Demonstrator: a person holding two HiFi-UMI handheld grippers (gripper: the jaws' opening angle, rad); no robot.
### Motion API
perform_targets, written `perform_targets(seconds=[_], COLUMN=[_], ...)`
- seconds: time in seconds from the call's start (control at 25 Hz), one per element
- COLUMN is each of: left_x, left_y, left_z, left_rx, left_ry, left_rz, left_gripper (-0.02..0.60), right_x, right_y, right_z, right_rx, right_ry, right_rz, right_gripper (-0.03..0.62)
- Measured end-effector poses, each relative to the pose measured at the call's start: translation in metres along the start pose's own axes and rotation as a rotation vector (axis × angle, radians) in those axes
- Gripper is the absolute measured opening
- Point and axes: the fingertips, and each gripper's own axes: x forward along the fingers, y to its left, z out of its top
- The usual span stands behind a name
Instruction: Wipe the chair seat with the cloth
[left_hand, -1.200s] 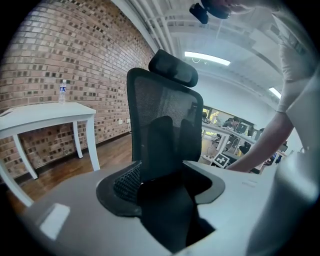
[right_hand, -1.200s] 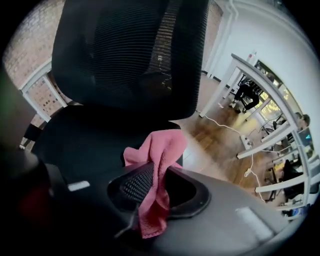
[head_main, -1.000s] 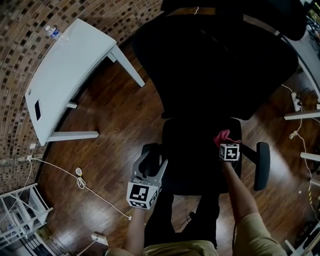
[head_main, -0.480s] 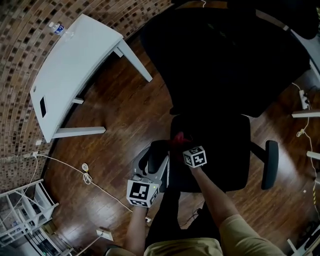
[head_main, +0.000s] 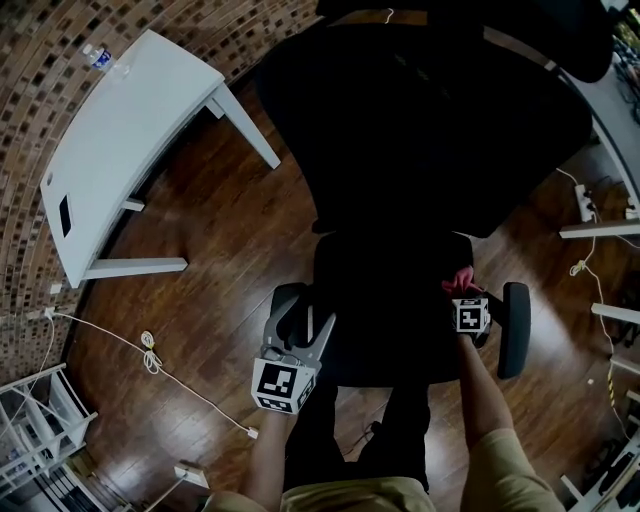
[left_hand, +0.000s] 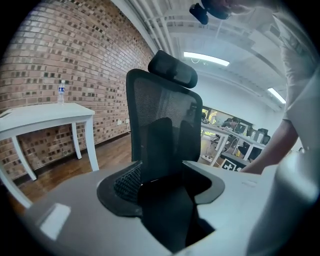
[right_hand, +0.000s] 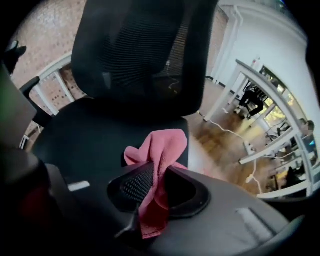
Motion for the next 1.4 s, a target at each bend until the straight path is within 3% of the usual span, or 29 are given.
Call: perform_targets(seconds=[0.12, 0.2, 0.32, 0.44, 0.56, 0.64, 0.68, 0.72, 0.8, 1.04, 1.12, 1.24, 1.4], left_x=[-0.002, -0.007, -0.016, -0.023, -0.032, -0.037, -0.038, -0.038, -0.035, -0.018, -0.014, -0.013, -0.021], left_y=[-0.005, -0.001, 0.006, 0.01, 0.018, 0.021, 0.021, 0.02, 0.015, -0.013, -0.02, -0.024, -0.016], left_z=[0.0, 0.0, -0.001, 0.001, 0.002, 0.0, -0.001, -0.004, -0.009, -0.003, -0.001, -0.002, 0.001], left_rx=[0.004, 0.009, 0.009, 0.023, 0.04, 0.042, 0.042, 0.042, 0.034, 0.021, 0.018, 0.013, 0.011], left_ry=[0.0, -0.002, 0.009, 0.02, 0.024, 0.025, 0.028, 0.032, 0.039, 0.016, 0.009, 0.002, -0.002], left_rz=[-0.005, 0.0, 0.015, 0.018, 0.032, 0.036, 0.035, 0.033, 0.028, -0.014, -0.029, -0.034, -0.014], left_gripper=[0.238, 0.236, 0.235, 0.235, 0.233, 0.229, 0.224, 0.222, 0.222, 0.225, 0.225, 0.225, 0.224], right_x=[-0.001, -0.005, -0.02, -0.045, -0.046, -0.04, -0.038, -0.035, -0.021, 0.002, -0.005, -0.013, -0.015], right_y=[-0.004, 0.031, 0.156, 0.301, 0.396, 0.412, 0.408, 0.398, 0.35, 0.098, 0.043, 0.01, 0.006], right_z=[-0.004, 0.009, 0.056, 0.08, 0.072, 0.068, 0.068, 0.066, 0.048, -0.024, -0.03, -0.031, -0.031], right_rx=[0.105, 0.186, 0.089, 0.023, 0.19, 0.344, 0.368, 0.347, 0.237, 0.177, 0.16, 0.154, 0.294], right_ry=[0.022, -0.036, -0.272, -0.348, -0.255, -0.219, -0.225, -0.23, -0.207, -0.06, -0.033, -0.012, -0.011], right_rz=[-0.021, 0.034, 0.286, 0.587, 0.802, 0.872, 0.878, 0.857, 0.731, 0.194, 0.085, 0.01, -0.054], right_gripper=[0.078, 0.078, 0.078, 0.078, 0.078, 0.078, 0.077, 0.077, 0.077, 0.075, 0.075, 0.075, 0.075])
